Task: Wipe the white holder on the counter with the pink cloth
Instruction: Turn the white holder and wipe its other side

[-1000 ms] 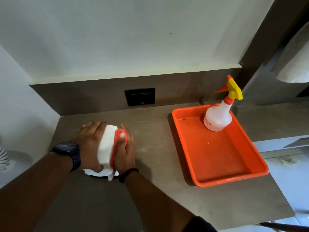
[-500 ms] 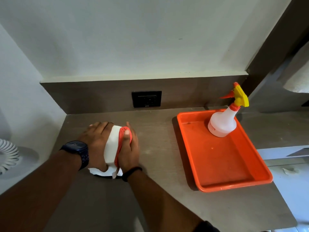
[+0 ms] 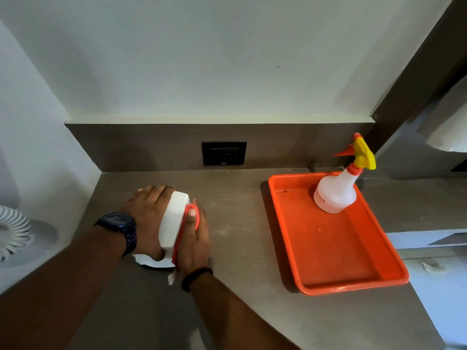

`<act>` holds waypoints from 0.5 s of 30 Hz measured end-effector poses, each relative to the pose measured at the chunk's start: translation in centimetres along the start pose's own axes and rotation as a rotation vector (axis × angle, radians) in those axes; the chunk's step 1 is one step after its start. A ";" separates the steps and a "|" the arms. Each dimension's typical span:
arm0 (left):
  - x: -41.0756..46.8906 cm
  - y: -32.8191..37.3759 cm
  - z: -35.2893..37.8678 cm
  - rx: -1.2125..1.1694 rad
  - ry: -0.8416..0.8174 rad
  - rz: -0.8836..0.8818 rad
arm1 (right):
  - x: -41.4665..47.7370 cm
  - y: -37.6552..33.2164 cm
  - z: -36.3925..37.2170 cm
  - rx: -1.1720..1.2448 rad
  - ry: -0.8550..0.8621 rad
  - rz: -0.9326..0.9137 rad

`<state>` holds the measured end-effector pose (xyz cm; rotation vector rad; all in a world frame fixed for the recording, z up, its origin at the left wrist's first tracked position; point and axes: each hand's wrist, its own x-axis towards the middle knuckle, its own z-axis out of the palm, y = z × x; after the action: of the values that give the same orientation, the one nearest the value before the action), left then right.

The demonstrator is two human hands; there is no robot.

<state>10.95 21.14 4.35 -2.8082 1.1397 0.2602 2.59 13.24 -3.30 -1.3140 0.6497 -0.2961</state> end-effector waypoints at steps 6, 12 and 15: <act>-0.3 0.3 -0.2 0.017 -0.012 -0.016 | 2.2 -1.6 -0.7 -0.023 -0.006 -0.008; -0.2 0.2 0.1 0.007 0.034 -0.007 | 0.2 -0.1 -0.6 -0.009 -0.001 0.070; -0.3 0.0 0.5 -0.007 0.035 0.001 | -0.2 -1.5 -0.4 -0.021 -0.019 -0.016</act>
<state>10.73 21.42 3.95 -2.8293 1.1488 0.2166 2.45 12.63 -1.85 -1.3417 0.6281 -0.2907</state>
